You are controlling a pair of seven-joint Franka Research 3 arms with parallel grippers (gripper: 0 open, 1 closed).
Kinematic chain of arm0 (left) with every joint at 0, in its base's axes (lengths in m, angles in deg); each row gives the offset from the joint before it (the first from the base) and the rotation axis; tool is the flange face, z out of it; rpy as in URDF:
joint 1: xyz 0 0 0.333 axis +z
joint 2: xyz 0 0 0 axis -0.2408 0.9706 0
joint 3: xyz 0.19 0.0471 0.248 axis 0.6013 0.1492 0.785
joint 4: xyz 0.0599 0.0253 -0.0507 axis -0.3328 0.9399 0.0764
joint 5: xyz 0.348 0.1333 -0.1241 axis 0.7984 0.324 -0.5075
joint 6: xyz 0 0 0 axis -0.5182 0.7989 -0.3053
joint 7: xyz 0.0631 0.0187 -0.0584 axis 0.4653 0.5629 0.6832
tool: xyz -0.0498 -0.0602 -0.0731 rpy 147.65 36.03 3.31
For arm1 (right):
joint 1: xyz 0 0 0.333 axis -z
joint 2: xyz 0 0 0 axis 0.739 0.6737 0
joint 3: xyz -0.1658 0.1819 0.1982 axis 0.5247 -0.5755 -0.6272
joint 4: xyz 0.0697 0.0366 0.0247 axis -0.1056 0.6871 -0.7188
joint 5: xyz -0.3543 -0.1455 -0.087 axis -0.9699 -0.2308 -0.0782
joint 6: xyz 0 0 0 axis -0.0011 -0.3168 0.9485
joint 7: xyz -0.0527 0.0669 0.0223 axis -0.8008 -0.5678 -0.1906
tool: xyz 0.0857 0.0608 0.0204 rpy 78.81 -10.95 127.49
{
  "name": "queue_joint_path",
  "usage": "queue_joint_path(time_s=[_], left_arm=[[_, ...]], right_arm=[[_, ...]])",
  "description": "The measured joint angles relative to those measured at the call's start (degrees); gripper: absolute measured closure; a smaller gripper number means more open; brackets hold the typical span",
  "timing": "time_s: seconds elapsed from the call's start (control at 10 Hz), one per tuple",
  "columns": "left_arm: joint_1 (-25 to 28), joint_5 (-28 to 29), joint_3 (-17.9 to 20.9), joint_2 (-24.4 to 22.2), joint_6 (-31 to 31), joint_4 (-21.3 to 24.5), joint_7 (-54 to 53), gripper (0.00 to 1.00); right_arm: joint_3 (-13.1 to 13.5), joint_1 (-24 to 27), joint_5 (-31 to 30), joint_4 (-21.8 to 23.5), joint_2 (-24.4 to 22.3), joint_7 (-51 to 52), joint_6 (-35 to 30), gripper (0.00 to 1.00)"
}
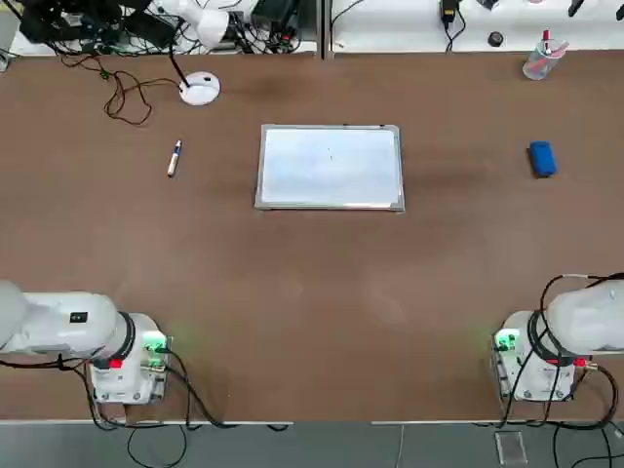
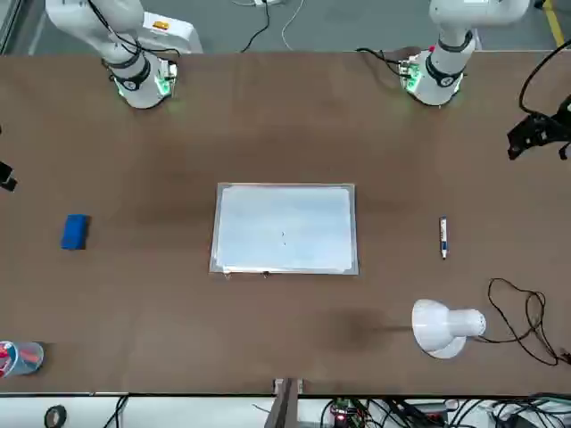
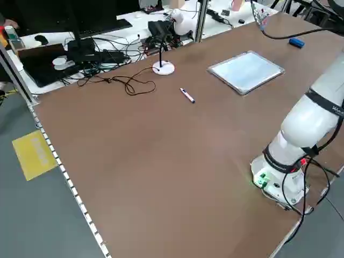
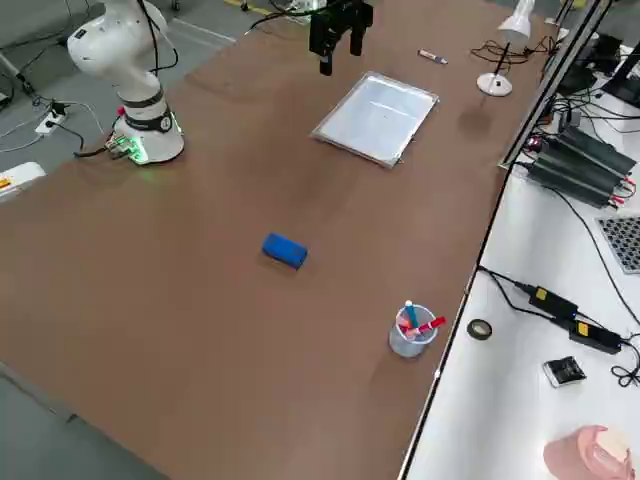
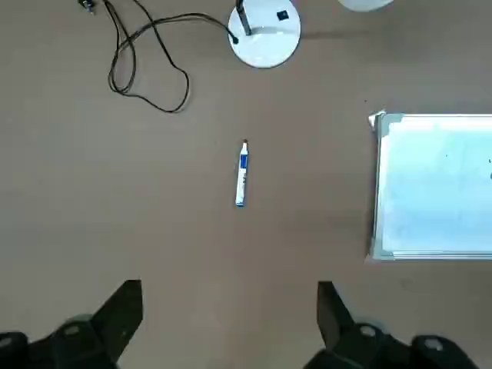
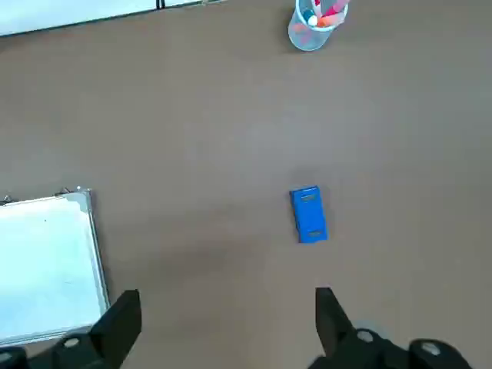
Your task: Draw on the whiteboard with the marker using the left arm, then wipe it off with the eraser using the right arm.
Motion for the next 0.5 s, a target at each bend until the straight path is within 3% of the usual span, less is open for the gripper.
queue_joint_path(time_s=[0.5], left_arm=[[0.0,0.1,0.0,0.3,0.9,-0.1,0.0,0.00]], right_arm=[[0.0,0.0,0.0,0.0,0.0,0.0,0.0,0.00]])
